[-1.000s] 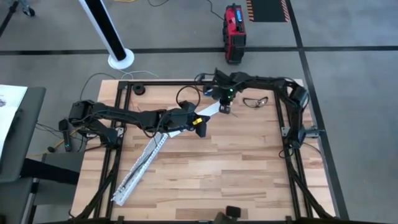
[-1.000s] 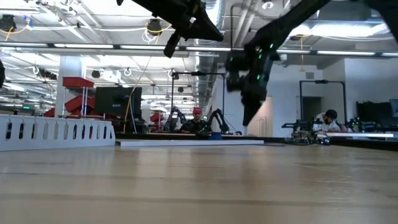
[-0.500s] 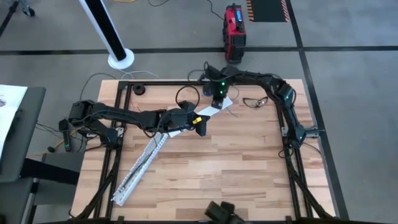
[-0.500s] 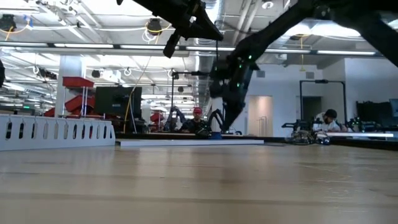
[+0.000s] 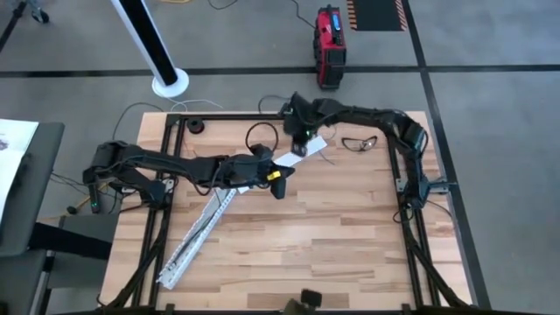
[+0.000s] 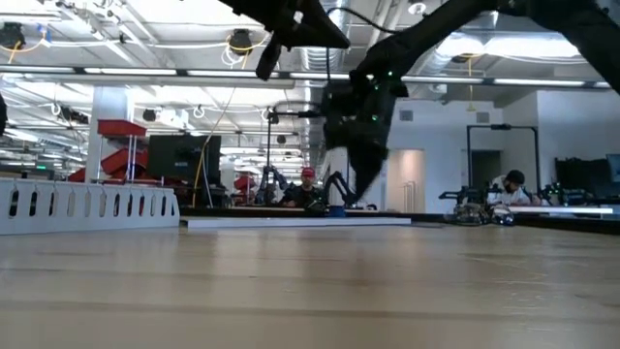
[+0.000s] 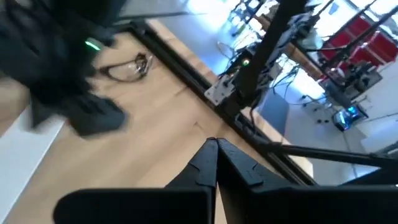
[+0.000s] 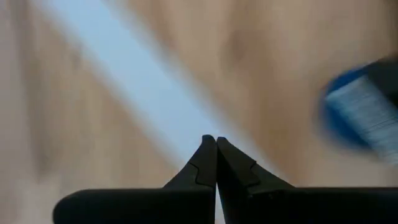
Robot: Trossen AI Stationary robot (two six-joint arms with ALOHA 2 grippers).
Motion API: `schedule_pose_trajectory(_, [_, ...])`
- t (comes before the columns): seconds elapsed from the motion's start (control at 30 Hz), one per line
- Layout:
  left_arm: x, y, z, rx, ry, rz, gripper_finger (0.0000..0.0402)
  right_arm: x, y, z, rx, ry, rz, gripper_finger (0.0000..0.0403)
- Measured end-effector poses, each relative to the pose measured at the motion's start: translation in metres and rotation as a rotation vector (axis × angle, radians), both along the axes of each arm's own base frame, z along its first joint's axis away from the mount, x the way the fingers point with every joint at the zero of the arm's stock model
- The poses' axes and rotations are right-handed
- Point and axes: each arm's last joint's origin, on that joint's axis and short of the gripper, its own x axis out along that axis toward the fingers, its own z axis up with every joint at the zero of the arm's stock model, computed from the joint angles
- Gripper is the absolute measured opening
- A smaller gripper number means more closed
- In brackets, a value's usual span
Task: Ziptie cables
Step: Close the white cable duct
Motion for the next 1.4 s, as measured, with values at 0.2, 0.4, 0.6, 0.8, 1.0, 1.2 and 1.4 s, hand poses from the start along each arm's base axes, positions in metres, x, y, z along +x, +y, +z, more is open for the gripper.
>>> schedule_pose_trajectory(0.2, [-0.007,0.003,0.008,0.019,-0.015,0.083,0.0,-0.005,-0.031,-0.043,0.117,0.105,-0.096,0.0])
schedule_pose_trajectory(0.4, [-0.007,0.006,0.007,0.01,-0.016,0.102,0.0,-0.007,-0.038,-0.055,0.207,0.122,-0.094,0.0])
schedule_pose_trajectory(0.6, [-0.007,0.006,0.007,0.014,-0.016,0.118,0.0,-0.014,-0.029,-0.048,0.265,0.188,-0.114,0.0])
schedule_pose_trajectory(0.8, [-0.007,0.005,0.006,0.031,0.001,0.086,0.0,-0.012,0.008,-0.051,0.327,0.314,-0.11,0.0])
schedule_pose_trajectory(1.0, [-0.007,-0.004,0.005,0.028,0.017,0.032,0.0,-0.001,0.069,-0.065,0.364,0.359,-0.11,0.0])
schedule_pose_trajectory(1.2, [-0.009,-0.02,0.002,0.033,0.05,-0.018,0.0,0.018,0.132,-0.075,0.46,0.333,-0.067,0.0])
schedule_pose_trajectory(1.4, [-0.011,-0.036,0.002,0.038,0.054,-0.06,0.0,0.014,0.153,-0.039,0.371,0.324,-0.104,0.0])
